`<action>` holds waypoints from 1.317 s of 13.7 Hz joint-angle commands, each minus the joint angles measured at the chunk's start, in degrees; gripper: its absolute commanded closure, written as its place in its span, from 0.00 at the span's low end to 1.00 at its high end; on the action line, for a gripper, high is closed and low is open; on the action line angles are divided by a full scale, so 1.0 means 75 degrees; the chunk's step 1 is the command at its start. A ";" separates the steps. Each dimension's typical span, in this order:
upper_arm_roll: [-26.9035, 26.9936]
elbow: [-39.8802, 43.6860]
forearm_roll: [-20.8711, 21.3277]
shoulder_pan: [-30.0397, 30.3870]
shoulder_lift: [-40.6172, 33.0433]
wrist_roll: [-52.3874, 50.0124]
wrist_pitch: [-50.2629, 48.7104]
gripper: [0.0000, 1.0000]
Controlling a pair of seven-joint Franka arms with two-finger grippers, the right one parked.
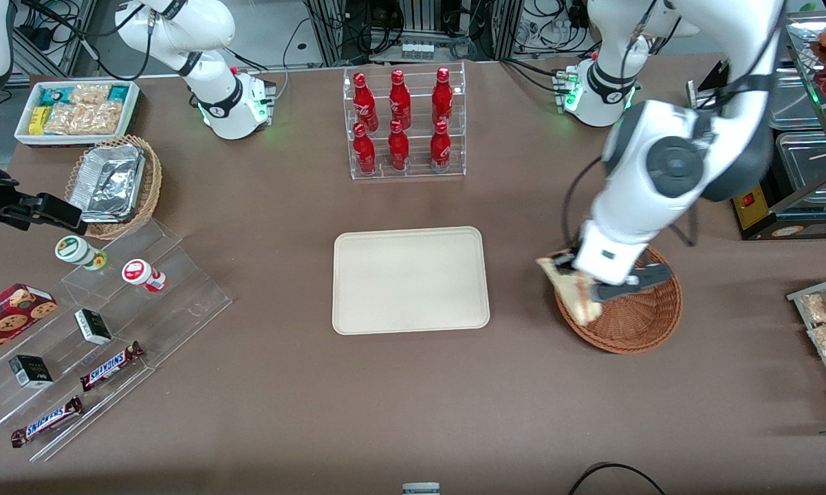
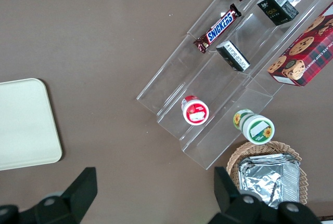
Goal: Place sandwich from basket to tray
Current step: 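Carry the held sandwich from the basket over the cream tray, then lower the sandwich onto the tray and open the left gripper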
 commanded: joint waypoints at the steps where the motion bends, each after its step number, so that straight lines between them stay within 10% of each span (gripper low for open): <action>1: 0.0075 0.1163 -0.0091 -0.0781 0.1039 -0.0062 -0.0173 0.90; 9: 0.0087 0.1962 -0.0174 -0.2762 0.2821 -0.0577 0.1079 0.90; 18: 0.0099 0.2267 0.0295 -0.3116 0.3842 -0.0613 0.1491 0.90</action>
